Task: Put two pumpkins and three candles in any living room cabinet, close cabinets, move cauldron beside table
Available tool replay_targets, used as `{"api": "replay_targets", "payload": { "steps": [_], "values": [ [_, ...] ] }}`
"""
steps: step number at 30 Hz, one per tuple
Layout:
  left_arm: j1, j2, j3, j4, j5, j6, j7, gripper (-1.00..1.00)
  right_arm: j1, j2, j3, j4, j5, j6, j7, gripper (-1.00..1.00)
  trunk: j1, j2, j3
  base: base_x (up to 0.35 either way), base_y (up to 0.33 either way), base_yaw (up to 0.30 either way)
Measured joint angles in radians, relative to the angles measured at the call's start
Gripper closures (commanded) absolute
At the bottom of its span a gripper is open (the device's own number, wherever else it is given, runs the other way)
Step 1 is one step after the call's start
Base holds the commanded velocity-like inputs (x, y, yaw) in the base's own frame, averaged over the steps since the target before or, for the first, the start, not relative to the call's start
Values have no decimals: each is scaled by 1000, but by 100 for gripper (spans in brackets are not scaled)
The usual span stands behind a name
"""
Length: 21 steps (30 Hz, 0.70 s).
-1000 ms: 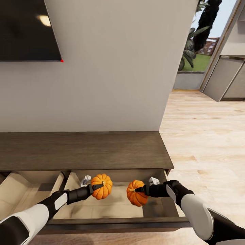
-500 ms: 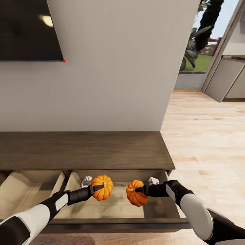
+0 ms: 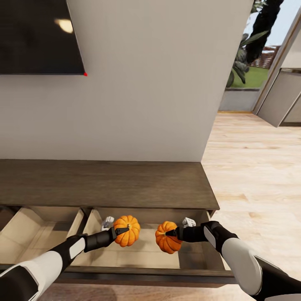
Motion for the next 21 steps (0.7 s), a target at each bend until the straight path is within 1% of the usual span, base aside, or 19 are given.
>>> {"api": "replay_targets", "payload": {
  "steps": [15,20,21],
  "values": [
    [0,-4,0,-2,2,1,0,100,0,-3,0,-1,-1,2,1,100,0,0,-23,0,0,0],
    [-2,0,4,-4,2,5,-1,100,-1,-4,0,-6,-1,7,-2,100,0,0,-31,0,0,0],
    [-5,1,11,-6,1,11,-1,100,-5,-2,1,-7,-2,11,-3,100,0,0,-33,0,0,0]
  ]
}}
